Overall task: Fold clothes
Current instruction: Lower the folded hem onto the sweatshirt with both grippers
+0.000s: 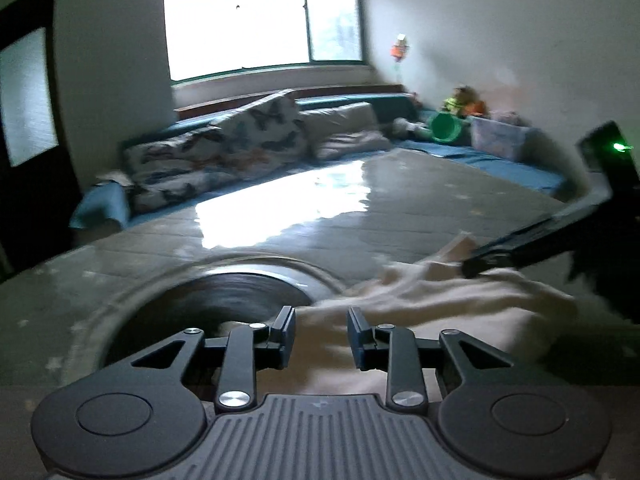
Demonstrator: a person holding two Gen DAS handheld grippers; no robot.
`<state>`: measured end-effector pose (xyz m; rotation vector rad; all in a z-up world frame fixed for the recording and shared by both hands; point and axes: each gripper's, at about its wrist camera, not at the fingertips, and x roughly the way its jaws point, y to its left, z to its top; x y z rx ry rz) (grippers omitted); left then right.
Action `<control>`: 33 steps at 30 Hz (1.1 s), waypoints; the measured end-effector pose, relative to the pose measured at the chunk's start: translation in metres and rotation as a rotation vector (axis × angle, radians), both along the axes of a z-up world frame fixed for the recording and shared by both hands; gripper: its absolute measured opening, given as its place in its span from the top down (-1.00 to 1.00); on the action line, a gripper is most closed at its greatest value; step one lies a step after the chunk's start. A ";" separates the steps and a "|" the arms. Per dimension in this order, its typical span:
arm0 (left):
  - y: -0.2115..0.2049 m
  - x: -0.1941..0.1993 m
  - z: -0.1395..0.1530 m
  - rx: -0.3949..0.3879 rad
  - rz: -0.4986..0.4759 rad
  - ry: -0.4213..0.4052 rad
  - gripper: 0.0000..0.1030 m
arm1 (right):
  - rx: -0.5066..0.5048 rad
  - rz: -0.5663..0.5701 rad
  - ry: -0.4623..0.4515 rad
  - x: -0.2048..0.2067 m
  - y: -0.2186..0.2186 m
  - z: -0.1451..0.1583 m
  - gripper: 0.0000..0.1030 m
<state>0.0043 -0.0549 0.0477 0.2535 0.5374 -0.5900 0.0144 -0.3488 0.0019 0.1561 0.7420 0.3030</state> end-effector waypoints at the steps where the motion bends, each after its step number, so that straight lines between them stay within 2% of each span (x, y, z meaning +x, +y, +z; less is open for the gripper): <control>1: -0.004 -0.002 -0.003 0.008 -0.008 0.004 0.40 | 0.001 0.004 -0.002 0.000 0.001 0.000 0.33; 4: -0.014 -0.002 -0.014 0.021 -0.019 0.028 0.40 | -0.004 0.009 -0.008 -0.006 0.004 0.003 0.42; 5: -0.015 -0.002 -0.017 0.020 -0.020 0.042 0.40 | -0.020 0.013 -0.015 -0.009 0.006 0.004 0.65; 6: -0.016 -0.002 -0.019 0.023 -0.021 0.051 0.39 | -0.049 0.016 -0.029 -0.011 0.008 0.005 0.74; 10: -0.015 -0.003 -0.025 0.036 -0.024 0.070 0.39 | -0.187 0.022 -0.122 -0.021 0.020 0.013 0.82; 12: -0.013 -0.002 -0.025 0.034 -0.027 0.078 0.39 | -0.242 0.017 -0.167 -0.024 0.025 0.019 0.82; 14: -0.013 0.000 -0.027 0.041 -0.031 0.087 0.39 | -0.247 0.027 -0.118 -0.016 0.026 0.011 0.78; 17: -0.010 0.002 -0.025 0.029 -0.028 0.095 0.39 | -0.268 0.034 -0.117 -0.016 0.030 0.008 0.61; 18: -0.008 0.002 -0.022 0.020 -0.030 0.093 0.39 | -0.267 0.030 -0.126 -0.017 0.030 0.011 0.61; 21: -0.005 0.008 -0.011 -0.021 -0.035 0.090 0.39 | -0.232 0.026 -0.176 -0.024 0.035 0.026 0.61; 25: -0.012 0.022 -0.001 -0.049 -0.015 0.070 0.39 | -0.155 0.094 -0.164 -0.015 0.051 0.034 0.60; 27: -0.015 0.035 0.002 -0.068 0.011 0.082 0.38 | -0.135 0.093 -0.144 -0.002 0.055 0.031 0.42; 29: -0.016 0.046 0.001 -0.073 0.029 0.099 0.33 | -0.099 0.082 -0.105 0.012 0.053 0.026 0.37; 30: -0.017 0.052 0.000 -0.072 0.036 0.119 0.24 | -0.084 0.080 -0.071 0.020 0.051 0.022 0.37; 31: -0.017 0.059 -0.003 -0.068 0.042 0.149 0.11 | -0.082 0.076 -0.057 0.023 0.050 0.020 0.37; 33: -0.018 0.071 -0.009 -0.060 0.055 0.208 0.05 | -0.089 0.067 -0.035 0.026 0.048 0.014 0.35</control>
